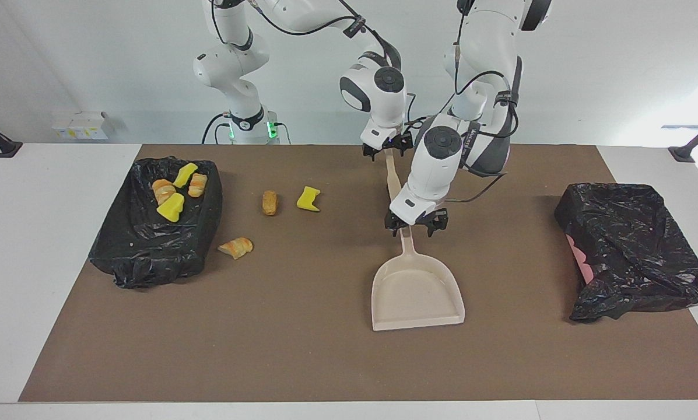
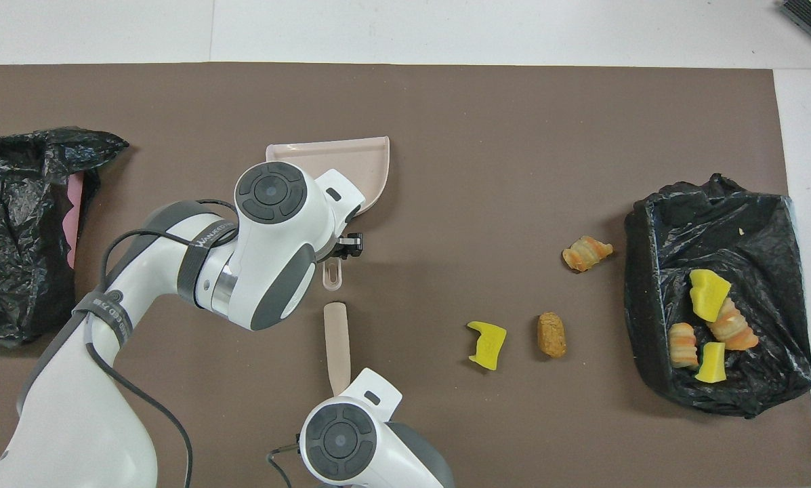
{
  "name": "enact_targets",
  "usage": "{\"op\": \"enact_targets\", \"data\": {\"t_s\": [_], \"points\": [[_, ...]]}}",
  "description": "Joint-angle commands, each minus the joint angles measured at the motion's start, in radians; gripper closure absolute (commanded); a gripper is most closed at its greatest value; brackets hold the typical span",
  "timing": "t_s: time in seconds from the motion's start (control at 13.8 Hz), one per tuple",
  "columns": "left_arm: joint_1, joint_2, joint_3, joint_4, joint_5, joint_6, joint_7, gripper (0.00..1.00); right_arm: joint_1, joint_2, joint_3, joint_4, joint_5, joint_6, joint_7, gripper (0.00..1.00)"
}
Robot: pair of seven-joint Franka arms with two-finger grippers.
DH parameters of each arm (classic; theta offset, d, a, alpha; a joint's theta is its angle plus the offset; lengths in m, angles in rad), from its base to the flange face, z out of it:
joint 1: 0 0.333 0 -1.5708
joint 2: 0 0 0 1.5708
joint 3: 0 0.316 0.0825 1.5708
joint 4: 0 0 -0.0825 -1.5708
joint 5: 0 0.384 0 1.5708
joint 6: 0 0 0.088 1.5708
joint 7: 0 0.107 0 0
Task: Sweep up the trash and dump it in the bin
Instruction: 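Grasp the dustpan with the left gripper and lift it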
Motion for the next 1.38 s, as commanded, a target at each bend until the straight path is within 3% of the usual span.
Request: {"op": "enact_targets", "data": {"t_s": [0.0,0.22,0.36,0.73,1.16,1.31], "points": [[-0.008,-0.007,0.013,-0.009,0.022,0.017,-0.010,1.00,0.003,-0.027,-0.003,-0.027,0.024,0.018,0.010,0.58],[0.005,-0.013,0.019,0.016,0.023,0.006,0.069,1.00,0.004,-0.030,-0.003,-0.027,0.022,0.012,0.010,0.76],[0.045,-0.026,0.025,0.051,0.022,-0.047,0.167,1.00,0.025,-0.039,-0.003,-0.027,0.013,0.010,0.011,1.00],[0.136,-0.061,0.027,0.111,0.022,-0.132,0.376,1.00,0.015,-0.145,-0.009,-0.035,0.010,-0.140,0.082,1.00],[0.251,-0.138,0.028,0.108,0.023,-0.215,0.753,1.00,-0.132,-0.383,-0.010,-0.138,-0.015,-0.408,0.099,1.00],[0.286,-0.144,0.028,0.120,0.026,-0.217,0.885,1.00,-0.163,-0.429,-0.010,-0.173,-0.094,-0.487,0.100,1.00]]}}
